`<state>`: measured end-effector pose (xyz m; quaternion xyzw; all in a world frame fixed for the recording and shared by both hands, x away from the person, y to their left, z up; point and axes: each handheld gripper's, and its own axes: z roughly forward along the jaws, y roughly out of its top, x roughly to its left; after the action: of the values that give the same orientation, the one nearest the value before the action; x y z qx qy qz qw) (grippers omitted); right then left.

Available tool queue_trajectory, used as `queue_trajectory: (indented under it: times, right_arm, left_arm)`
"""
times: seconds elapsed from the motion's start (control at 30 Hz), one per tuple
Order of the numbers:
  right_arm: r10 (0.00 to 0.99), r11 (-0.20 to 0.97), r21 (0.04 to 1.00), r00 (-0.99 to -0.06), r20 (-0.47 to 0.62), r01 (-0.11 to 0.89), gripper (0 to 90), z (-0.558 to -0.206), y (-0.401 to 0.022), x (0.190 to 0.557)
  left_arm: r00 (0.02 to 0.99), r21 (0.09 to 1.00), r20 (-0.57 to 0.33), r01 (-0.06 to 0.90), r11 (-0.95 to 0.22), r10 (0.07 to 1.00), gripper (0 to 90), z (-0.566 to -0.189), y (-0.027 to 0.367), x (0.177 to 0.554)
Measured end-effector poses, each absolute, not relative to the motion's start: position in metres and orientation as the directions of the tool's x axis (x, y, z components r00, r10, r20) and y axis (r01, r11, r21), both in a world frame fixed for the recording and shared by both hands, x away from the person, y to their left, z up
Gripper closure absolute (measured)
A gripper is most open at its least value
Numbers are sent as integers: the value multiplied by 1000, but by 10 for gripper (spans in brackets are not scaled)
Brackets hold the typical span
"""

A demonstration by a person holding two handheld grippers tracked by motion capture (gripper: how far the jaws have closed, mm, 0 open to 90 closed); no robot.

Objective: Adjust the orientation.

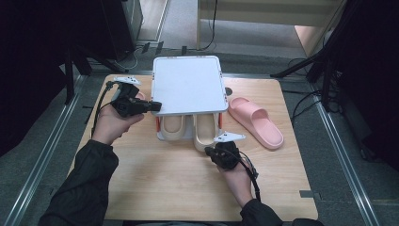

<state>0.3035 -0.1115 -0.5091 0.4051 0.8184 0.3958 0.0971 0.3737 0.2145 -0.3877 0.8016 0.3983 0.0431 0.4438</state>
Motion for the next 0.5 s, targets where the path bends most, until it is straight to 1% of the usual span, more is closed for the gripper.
queue_trajectory:
  times: [0.27,0.4,0.5]
  right_arm:
    - [737,357,729,-656,164,583,894,-507,-108,324]
    - [730,363,735,-665,157,573,873,-508,-105,331]
    - [732,345,733,-657,181,586,876,-509,-104,337]
  left_arm:
    - [692,760,-262,578,-297,673,867,-389,214,372]
    - [692,761,-255,575,-301,676,866,-388,213,371]
    - [692,764,-249,570,-302,678,864,-389,211,371]
